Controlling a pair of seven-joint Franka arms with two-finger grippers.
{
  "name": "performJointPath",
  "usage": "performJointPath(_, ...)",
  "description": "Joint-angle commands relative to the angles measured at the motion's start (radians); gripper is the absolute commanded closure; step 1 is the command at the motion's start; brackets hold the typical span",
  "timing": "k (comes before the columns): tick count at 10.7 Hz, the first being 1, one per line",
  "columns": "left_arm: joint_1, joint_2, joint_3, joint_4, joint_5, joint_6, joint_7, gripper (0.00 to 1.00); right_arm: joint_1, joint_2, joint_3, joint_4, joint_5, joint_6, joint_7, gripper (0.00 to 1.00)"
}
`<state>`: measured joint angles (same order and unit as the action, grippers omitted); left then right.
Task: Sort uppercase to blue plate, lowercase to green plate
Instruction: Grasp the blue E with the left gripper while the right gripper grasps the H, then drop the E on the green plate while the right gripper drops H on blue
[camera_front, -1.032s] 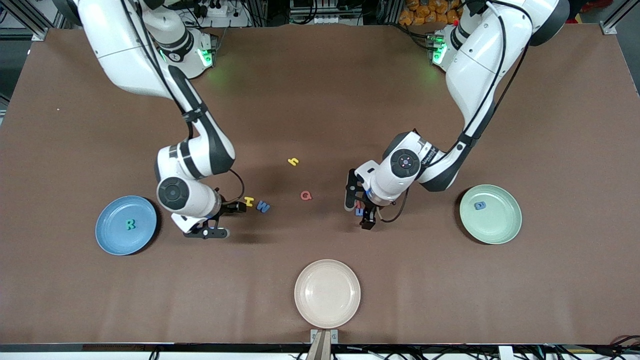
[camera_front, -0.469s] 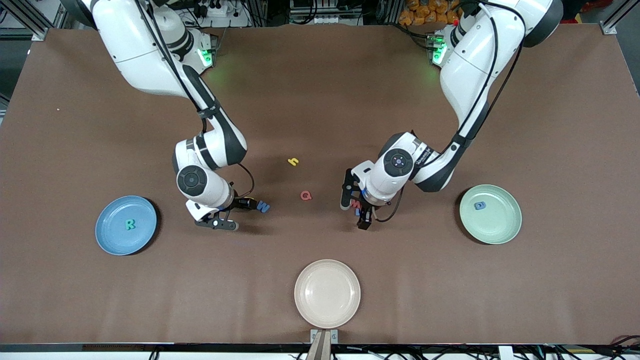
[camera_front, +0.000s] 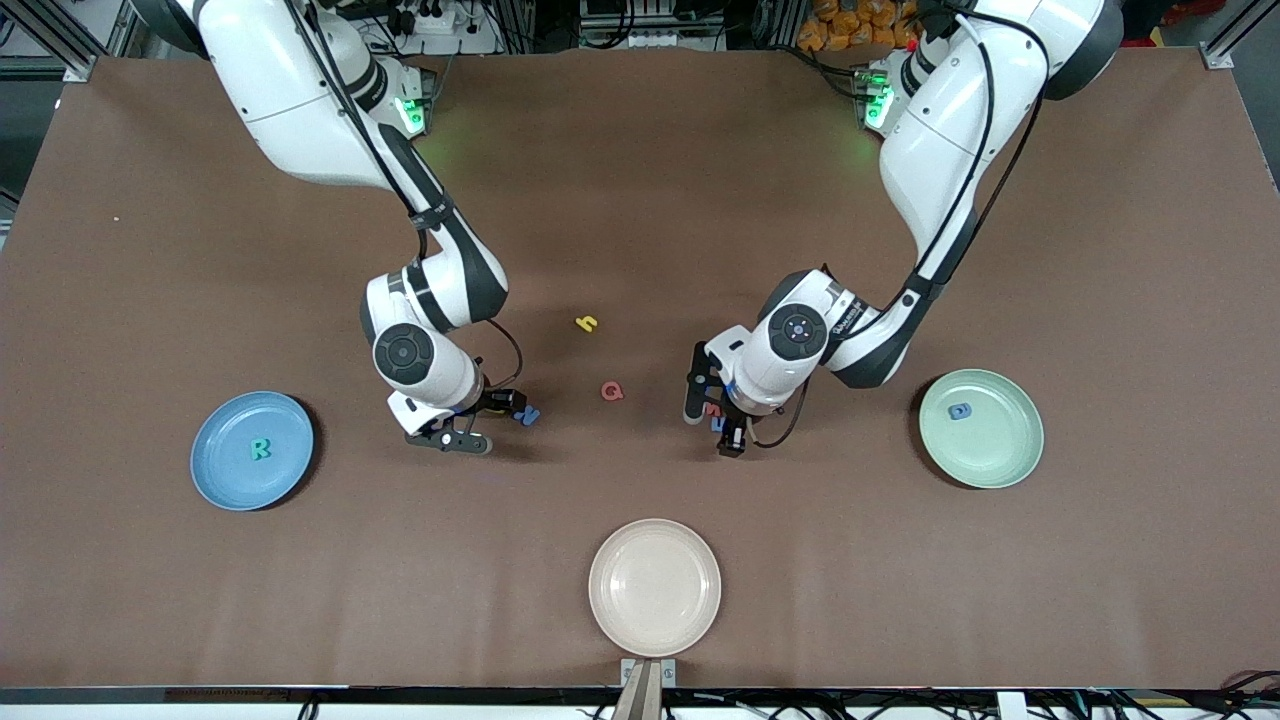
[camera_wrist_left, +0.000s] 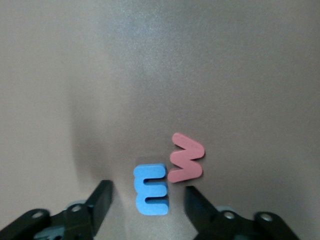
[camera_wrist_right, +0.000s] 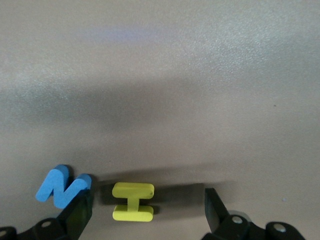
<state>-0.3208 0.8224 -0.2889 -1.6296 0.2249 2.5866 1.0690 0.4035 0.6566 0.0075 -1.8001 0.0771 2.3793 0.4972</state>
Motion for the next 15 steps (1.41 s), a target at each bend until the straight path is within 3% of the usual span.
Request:
performJointPath(1,-0.004,0.029,0.022,0.022,0.005,-0.008,0.003,1.00,0.014,-0.021,-0.006,-0.030,0.000,0.008,0.020,0.00)
performJointPath(2,0.008,0.026,0.024,0.020,-0.001,-0.008,0.000,1.00,0.014,-0.021,-0.006,-0.030,-0.005,0.006,0.018,0.24)
performJointPath(3,0.018,0.018,0.037,0.014,-0.024,-0.008,0.002,1.00,0.012,-0.021,-0.006,-0.030,-0.007,0.006,0.018,0.74)
performJointPath(4,0.025,0.006,0.045,0.013,-0.033,-0.008,0.002,1.00,0.012,-0.021,-0.006,-0.030,-0.007,0.006,0.018,1.00)
performJointPath(8,0.172,-0.151,0.036,-0.032,-0.110,-0.165,-0.038,1.00,0.011,-0.023,-0.007,-0.028,-0.007,0.006,0.017,1.00)
performJointPath(11,0.349,-0.227,0.037,-0.055,-0.125,-0.328,-0.034,1.00,-0.041,-0.064,-0.029,-0.022,-0.011,-0.009,-0.043,1.00)
performJointPath(15,0.495,-0.252,0.077,-0.148,-0.131,-0.364,-0.041,1.00,-0.228,-0.126,-0.095,0.036,-0.013,-0.176,-0.508,1.00)
